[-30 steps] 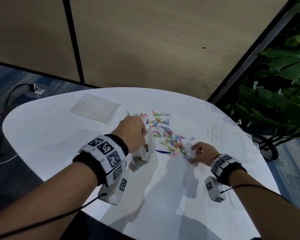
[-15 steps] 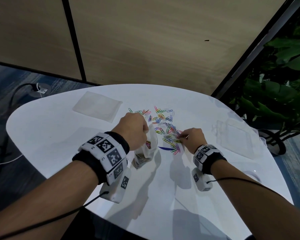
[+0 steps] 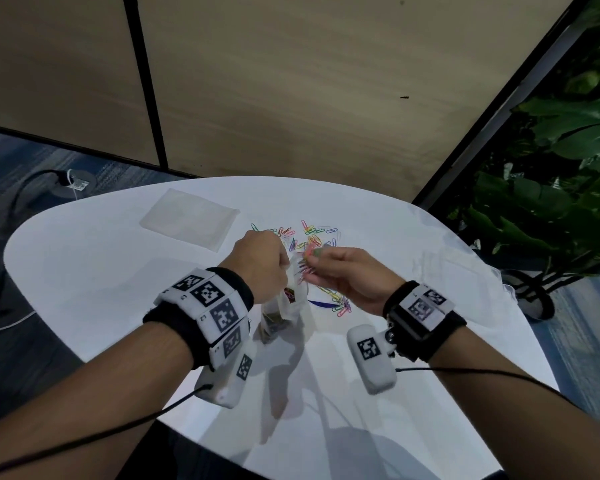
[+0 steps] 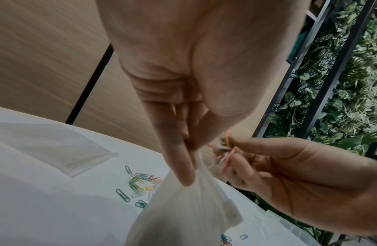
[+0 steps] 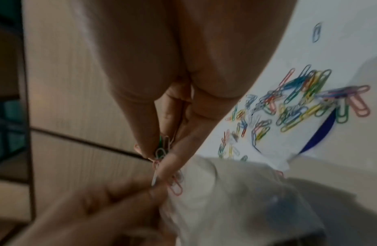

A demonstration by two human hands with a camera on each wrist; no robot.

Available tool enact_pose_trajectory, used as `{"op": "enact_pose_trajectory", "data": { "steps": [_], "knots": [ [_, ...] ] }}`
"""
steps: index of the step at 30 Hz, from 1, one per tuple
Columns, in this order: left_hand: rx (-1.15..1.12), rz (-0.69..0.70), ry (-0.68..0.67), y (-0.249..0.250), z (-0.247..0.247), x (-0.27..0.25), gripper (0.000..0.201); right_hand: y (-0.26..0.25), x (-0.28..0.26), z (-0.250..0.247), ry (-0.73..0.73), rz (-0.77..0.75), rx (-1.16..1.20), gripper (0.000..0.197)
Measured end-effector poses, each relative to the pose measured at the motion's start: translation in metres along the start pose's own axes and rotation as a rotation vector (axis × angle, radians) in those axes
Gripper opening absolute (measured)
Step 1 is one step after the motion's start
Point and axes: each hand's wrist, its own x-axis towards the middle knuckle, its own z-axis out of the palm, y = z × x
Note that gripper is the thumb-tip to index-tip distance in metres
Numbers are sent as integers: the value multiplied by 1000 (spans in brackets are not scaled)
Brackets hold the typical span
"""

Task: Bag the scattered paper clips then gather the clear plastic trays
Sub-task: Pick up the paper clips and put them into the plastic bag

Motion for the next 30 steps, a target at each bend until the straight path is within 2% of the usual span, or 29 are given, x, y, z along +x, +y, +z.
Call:
{"op": "enact_pose_trajectory", "data": {
  "steps": [2,3,6,9,13,17,21,24,27,29,30],
  "knots": [
    [0,4,6,2,-1,-1,23,8,-1,16,-24,-20,-147,9],
    [0,5,8,2,-1,-1,22,13,-1,21,9,-60,-276,10],
    [-22,-1,7,2,0,-2,26,21,3,28,204,-202,-726,14],
    [-46,17,7,2,1,-2,26,22,4,33,299,-302,-906,13],
    [-55,22,11,3,0,-2,24,22,6,34,309,-355,-1098,19],
    [-45,29,7,3,0,-2,26,18,5,35,312,-352,-1097,13],
    [-47,28,9,2,0,-1,26,18,6,33,259,-352,-1210,19],
    [-59,19,12,2,0,1,25,15,3,34,246,-355,-1224,16],
    [-70,13,15,1,0,1,26,4,-3,32,124,-356,-1237,15],
    [-70,11,18,0,-2,1,26,-5,-2,20,125,-308,-1009,12],
    [-66,6,18,-2,-3,1,26,-7,1,8,189,-270,-840,11]
  ]
}}
